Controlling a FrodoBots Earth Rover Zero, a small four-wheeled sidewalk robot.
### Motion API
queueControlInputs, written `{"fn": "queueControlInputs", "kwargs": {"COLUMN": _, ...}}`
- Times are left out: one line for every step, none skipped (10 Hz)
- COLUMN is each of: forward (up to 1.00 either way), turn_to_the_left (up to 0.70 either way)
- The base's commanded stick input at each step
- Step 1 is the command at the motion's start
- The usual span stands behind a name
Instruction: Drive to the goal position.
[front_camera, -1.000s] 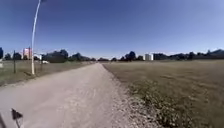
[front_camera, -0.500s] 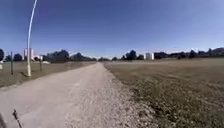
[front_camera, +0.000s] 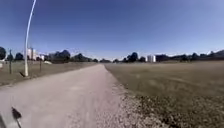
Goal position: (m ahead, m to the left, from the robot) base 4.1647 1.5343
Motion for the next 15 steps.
{"fn": "queueControlInputs", "kwargs": {"forward": 0.7, "turn_to_the_left": 0.19}}
{"fn": "queueControlInputs", "kwargs": {"forward": 0.7, "turn_to_the_left": 0.08}}
{"fn": "queueControlInputs", "kwargs": {"forward": 0.7, "turn_to_the_left": 0.03}}
{"fn": "queueControlInputs", "kwargs": {"forward": 0.7, "turn_to_the_left": 0.03}}
{"fn": "queueControlInputs", "kwargs": {"forward": 0.7, "turn_to_the_left": 0.03}}
{"fn": "queueControlInputs", "kwargs": {"forward": 0.7, "turn_to_the_left": 0.03}}
{"fn": "queueControlInputs", "kwargs": {"forward": 0.7, "turn_to_the_left": 0.03}}
{"fn": "queueControlInputs", "kwargs": {"forward": 0.7, "turn_to_the_left": 0.03}}
{"fn": "queueControlInputs", "kwargs": {"forward": 0.7, "turn_to_the_left": 0.03}}
{"fn": "queueControlInputs", "kwargs": {"forward": 0.7, "turn_to_the_left": 0.03}}
{"fn": "queueControlInputs", "kwargs": {"forward": 0.7, "turn_to_the_left": 0.03}}
{"fn": "queueControlInputs", "kwargs": {"forward": 0.7, "turn_to_the_left": 0.03}}
{"fn": "queueControlInputs", "kwargs": {"forward": 0.7, "turn_to_the_left": 0.03}}
{"fn": "queueControlInputs", "kwargs": {"forward": 0.7, "turn_to_the_left": 0.03}}
{"fn": "queueControlInputs", "kwargs": {"forward": 0.7, "turn_to_the_left": 0.03}}
